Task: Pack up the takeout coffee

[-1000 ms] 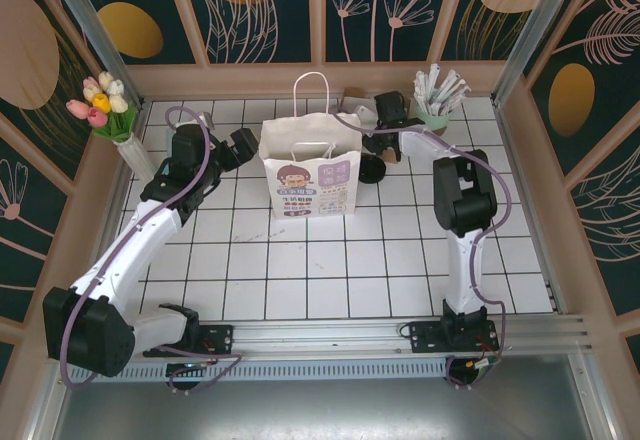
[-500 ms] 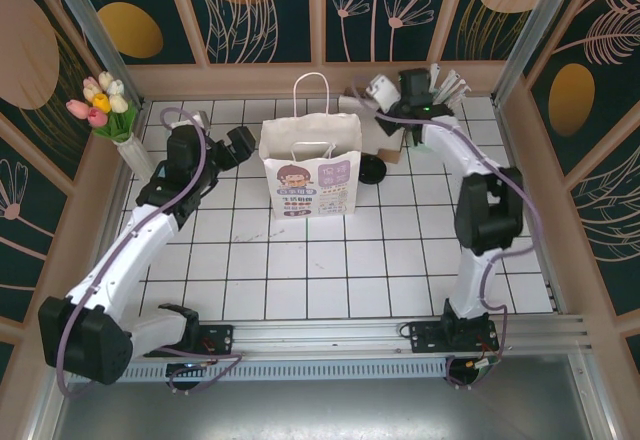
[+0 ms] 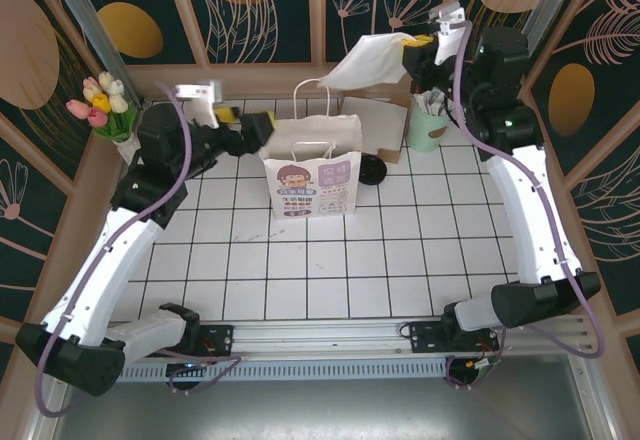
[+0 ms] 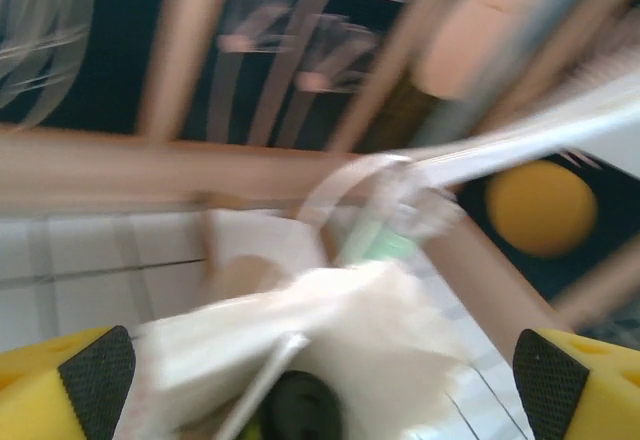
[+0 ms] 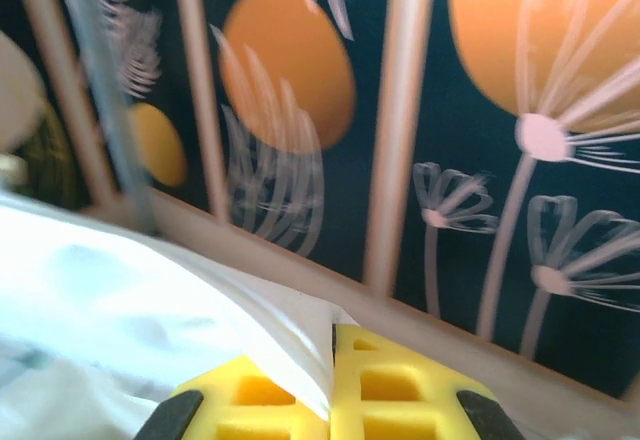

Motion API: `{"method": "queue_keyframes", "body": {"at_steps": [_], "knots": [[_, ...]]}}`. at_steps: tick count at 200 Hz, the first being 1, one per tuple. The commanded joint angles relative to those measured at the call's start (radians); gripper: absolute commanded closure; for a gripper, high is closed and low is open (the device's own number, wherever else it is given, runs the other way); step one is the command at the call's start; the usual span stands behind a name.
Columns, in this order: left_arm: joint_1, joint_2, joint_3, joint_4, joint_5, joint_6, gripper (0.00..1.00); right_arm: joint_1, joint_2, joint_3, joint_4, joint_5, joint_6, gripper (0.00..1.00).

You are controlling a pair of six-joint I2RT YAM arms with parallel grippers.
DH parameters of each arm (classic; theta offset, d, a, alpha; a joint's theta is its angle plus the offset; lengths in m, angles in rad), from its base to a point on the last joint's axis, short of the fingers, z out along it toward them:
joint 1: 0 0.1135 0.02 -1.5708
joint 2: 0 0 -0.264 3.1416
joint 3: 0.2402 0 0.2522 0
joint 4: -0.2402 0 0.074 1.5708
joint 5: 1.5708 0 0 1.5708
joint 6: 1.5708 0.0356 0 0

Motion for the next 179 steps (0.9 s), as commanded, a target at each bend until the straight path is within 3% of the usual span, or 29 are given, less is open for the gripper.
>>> {"method": "queue_keyframes", "body": {"at_steps": [1, 15, 37, 61, 86, 97, 127, 150, 167, 179], "knots": [[-0.105, 0.023, 0.125, 0.005, 0.314, 0.286, 0.01, 0.084, 0.010, 0.051, -0.030, -0.094, 0.173, 1.00], [-0.110, 0.041, 0.144, -0.004, 0.383, 0.354, 0.01, 0.123, 0.022, 0.079, -0.048, -0.067, 0.188, 1.00], [-0.110, 0.011, 0.114, 0.043, 0.199, 0.435, 0.01, 0.161, 0.009, 0.031, -0.004, -0.105, 0.141, 1.00], [-0.109, 0.008, 0.130, -0.010, 0.173, 0.595, 0.01, 0.165, 0.014, 0.011, 0.028, -0.152, 0.115, 1.00], [-0.110, 0.113, 0.240, -0.080, 0.113, 0.658, 0.01, 0.172, 0.035, 0.010, 0.068, -0.328, 0.090, 1.00], [-0.109, 0.161, 0.280, -0.094, 0.100, 0.693, 0.01, 0.187, 0.050, 0.012, 0.084, -0.348, 0.084, 1.00], [-0.109, 0.293, 0.413, -0.169, 0.254, 0.744, 0.02, 0.223, 0.132, 0.061, 0.110, -0.366, 0.127, 1.00], [-0.109, 0.338, 0.391, -0.063, 0.114, 0.709, 0.02, 0.246, 0.179, 0.102, 0.119, -0.451, 0.140, 1.00], [-0.109, 0.355, 0.394, -0.069, 0.113, 0.751, 0.13, 0.238, 0.177, 0.095, 0.133, -0.462, 0.138, 1.00], [-0.107, 0.358, 0.395, -0.106, 0.136, 0.786, 0.37, 0.222, 0.169, 0.092, 0.127, -0.476, 0.135, 1.00]]}}
